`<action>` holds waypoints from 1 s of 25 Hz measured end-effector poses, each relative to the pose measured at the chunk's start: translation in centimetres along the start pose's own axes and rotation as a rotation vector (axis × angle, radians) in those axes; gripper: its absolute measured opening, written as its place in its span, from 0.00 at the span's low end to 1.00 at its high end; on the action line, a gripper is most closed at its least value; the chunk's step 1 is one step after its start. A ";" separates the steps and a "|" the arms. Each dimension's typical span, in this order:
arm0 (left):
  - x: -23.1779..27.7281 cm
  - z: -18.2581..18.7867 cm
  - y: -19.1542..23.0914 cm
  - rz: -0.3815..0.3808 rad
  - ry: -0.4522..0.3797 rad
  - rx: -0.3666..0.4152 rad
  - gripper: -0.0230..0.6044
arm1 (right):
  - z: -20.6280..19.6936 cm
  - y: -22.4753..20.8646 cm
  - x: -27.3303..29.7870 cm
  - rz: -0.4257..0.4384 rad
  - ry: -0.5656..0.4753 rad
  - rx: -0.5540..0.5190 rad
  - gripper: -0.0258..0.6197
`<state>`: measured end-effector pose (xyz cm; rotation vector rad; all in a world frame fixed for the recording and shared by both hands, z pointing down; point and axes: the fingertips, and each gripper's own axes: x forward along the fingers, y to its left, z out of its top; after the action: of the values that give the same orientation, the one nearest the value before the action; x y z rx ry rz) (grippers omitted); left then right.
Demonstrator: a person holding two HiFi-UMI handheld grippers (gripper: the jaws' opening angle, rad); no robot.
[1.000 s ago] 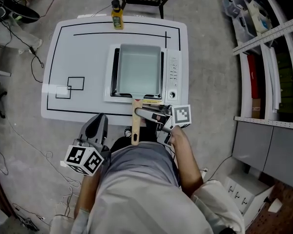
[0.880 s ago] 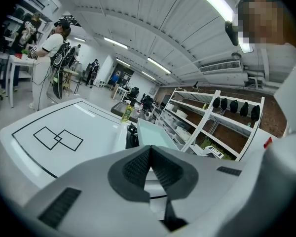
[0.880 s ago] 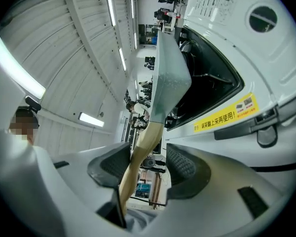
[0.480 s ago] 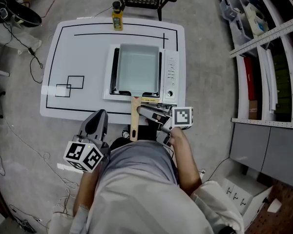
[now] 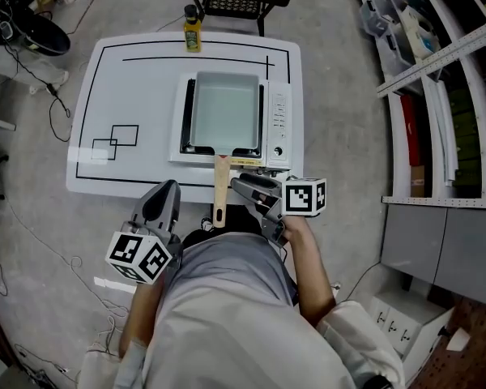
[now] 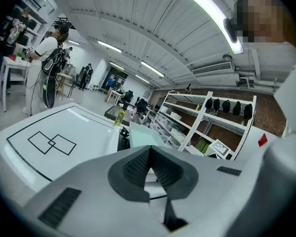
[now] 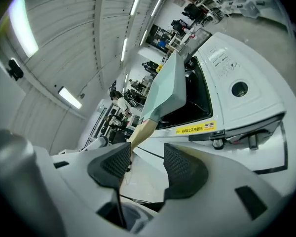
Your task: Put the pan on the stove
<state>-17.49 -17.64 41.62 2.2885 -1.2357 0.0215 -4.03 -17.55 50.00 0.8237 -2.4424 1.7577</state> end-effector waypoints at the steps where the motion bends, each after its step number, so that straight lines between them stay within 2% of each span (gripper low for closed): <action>1: -0.1 -0.1 -0.2 -0.003 0.001 0.004 0.03 | -0.1 -0.1 -0.2 -0.018 0.004 -0.020 0.37; 15: -1.8 -1.6 -2.0 -0.031 0.014 0.004 0.03 | -0.8 1.5 -2.6 -0.160 -0.021 -0.228 0.23; 20: -2.5 -1.8 -2.4 -0.056 -0.002 -0.059 0.03 | -0.9 2.0 -3.2 -0.199 -0.057 -0.264 0.19; 25: -3.5 -1.5 -2.6 -0.044 -0.016 -0.043 0.03 | -1.3 2.0 -4.1 -0.271 -0.082 -0.299 0.15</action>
<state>-17.15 -13.15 40.86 2.2827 -1.1816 -0.0383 -1.69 -14.35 47.45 1.1418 -2.4174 1.2559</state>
